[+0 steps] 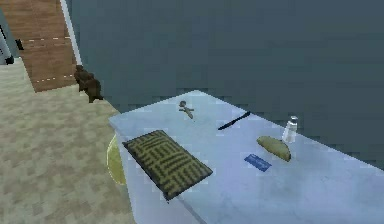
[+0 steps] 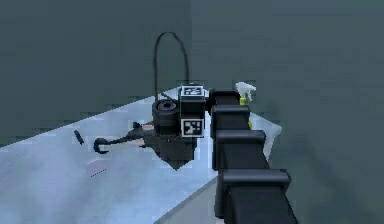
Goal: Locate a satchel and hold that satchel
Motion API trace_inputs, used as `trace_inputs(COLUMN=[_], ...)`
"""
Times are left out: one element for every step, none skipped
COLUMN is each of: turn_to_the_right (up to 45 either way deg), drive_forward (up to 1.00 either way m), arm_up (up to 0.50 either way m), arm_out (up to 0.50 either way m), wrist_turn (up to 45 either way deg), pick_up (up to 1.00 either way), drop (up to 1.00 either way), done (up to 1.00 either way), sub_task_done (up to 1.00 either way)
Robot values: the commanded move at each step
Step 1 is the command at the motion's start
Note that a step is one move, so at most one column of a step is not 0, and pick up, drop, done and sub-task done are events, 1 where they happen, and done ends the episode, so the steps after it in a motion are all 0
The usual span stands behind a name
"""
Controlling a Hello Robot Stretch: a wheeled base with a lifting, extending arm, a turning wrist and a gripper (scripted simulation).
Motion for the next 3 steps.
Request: trace_inputs(turn_to_the_right=[0.0,0.0,0.0], drive_forward=[0.0,0.0,0.0], arm_up=[0.0,0.0,0.0], arm_out=[0.0,0.0,0.0], wrist_turn=[39.0,0.0,0.0], pick_up=[0.0,1.0,0.0], drop=[0.0,0.0,0.0], done=[0.0,0.0,1.0], sub_task_done=[0.0,0.0,0.0])
